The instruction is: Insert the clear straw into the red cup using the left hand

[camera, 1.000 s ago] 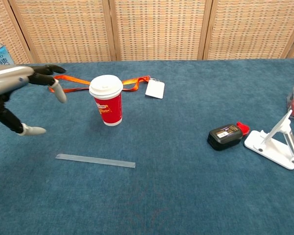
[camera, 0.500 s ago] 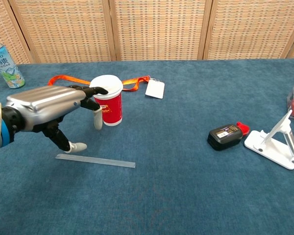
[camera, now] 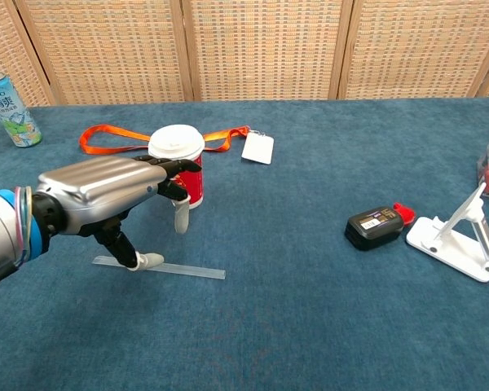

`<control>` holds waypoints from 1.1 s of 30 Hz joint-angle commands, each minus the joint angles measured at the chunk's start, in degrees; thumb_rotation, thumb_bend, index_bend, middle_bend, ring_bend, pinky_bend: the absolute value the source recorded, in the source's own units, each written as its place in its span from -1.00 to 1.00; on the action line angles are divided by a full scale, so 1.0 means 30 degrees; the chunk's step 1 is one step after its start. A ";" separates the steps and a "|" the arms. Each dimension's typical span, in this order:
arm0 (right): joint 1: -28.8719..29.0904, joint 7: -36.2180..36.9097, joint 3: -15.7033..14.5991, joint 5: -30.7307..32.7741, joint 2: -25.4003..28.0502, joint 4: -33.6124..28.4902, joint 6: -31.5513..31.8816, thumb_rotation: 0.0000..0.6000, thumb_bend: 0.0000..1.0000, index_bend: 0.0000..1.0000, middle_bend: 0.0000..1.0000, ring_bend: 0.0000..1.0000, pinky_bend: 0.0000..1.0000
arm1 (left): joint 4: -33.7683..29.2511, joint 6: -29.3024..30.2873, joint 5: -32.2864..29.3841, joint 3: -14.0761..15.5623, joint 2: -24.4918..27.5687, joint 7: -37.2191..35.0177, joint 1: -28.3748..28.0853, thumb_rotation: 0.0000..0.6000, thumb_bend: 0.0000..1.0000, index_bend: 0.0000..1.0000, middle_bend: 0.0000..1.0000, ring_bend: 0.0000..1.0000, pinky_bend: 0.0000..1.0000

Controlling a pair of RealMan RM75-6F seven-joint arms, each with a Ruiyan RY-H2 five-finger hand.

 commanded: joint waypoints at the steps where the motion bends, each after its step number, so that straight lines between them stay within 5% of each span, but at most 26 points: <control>1: -0.0013 0.0067 0.0020 0.0041 0.0021 0.0001 0.0013 1.00 -0.88 -0.66 -1.00 -1.00 -1.00 | 0.0277 -0.0172 -0.0379 -0.0064 -0.0282 0.0127 -0.0327 1.00 -0.42 -0.08 -1.00 -1.00 -1.00; 33: -0.0107 0.0565 0.0129 -0.0049 0.0148 0.0014 0.0411 1.00 -0.88 -0.64 -1.00 -1.00 -1.00 | 0.2828 -0.0148 -0.3903 0.0418 -0.2575 0.2002 -0.2591 1.00 -0.27 -0.09 -1.00 -1.00 -1.00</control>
